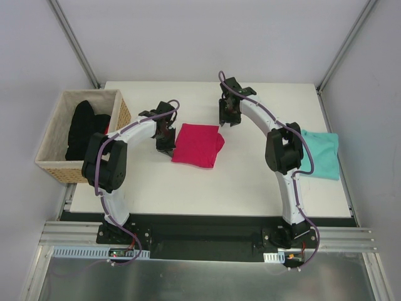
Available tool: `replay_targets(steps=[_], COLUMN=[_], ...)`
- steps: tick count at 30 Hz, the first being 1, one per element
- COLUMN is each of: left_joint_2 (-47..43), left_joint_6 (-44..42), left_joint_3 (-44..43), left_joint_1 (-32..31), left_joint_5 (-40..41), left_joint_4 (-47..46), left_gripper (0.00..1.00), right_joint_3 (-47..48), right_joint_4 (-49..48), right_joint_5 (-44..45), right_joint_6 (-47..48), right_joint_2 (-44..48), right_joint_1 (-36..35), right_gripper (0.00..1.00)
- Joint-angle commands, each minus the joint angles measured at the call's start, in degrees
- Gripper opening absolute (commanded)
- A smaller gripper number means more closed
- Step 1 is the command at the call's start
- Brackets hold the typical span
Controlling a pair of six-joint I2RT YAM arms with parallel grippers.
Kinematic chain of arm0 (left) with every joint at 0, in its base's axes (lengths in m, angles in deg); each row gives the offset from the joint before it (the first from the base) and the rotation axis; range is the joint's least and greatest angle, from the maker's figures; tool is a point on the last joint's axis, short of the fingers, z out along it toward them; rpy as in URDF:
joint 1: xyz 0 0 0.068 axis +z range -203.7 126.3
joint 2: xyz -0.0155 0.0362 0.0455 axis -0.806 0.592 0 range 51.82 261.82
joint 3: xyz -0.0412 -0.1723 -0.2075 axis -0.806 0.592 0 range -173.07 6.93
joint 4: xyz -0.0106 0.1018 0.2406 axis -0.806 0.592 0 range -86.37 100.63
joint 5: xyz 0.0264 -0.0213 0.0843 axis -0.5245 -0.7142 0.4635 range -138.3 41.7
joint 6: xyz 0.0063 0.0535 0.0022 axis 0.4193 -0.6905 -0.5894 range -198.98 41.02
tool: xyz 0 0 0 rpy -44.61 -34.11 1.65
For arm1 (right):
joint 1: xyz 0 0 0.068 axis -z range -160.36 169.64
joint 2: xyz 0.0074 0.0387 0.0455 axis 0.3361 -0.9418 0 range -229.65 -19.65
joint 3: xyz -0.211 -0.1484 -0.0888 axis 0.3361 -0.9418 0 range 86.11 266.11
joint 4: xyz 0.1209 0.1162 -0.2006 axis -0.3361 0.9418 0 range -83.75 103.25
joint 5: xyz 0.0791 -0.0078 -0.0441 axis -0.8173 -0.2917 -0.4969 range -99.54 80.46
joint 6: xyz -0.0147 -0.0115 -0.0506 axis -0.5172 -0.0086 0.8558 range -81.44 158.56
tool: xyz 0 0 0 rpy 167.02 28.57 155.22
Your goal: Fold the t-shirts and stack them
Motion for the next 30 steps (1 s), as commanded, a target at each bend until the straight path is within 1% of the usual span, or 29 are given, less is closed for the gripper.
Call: replay_targets(steps=[1, 6, 12, 16, 18, 21, 27, 30], left_joint_2=[-2.0, -2.1, -2.0, -1.9, -1.7, -1.6, -1.5, -1.5], left_joint_6=[0.6, 0.6, 0.4, 0.4, 0.4, 0.4, 0.3, 0.2], left_joint_3=[-0.8, -0.6, -0.8, -1.3, -1.5, -1.8, -1.6, -1.7], left_joint_1=[0.4, 0.5, 0.5, 0.5, 0.5, 0.5, 0.5, 0.5], left_joint_5=[0.0, 0.1, 0.1, -0.3, -0.4, -0.5, -0.5, -0.5], left_joint_4=[0.9, 0.9, 0.9, 0.9, 0.9, 0.9, 0.9, 0.9], left_gripper=[0.00, 0.00, 0.00, 0.00, 0.00, 0.00, 0.00, 0.00], right_joint_3=[0.2, 0.4, 1.3, 1.0, -1.3, -7.5, -19.7, -23.9], right_joint_4=[-0.2, -0.2, 0.2, 0.5, 0.1, -1.5, -5.7, -7.7], right_joint_5=[-0.3, 0.3, 3.0, 3.4, 3.5, 7.5, 12.3, 14.6], right_joint_6=[-0.6, -0.5, 0.2, 0.2, -0.2, -0.6, -5.2, -7.5], right_joint_2=[4.1, 4.1, 4.6, 6.7, 8.1, 12.3, 21.0, 24.8], right_joint_1=[-0.1, -0.7, -0.7, -1.0, -1.5, -3.6, -6.5, -7.8], right_gripper=[0.46, 0.45, 0.44, 0.44, 0.44, 0.45, 0.45, 0.43])
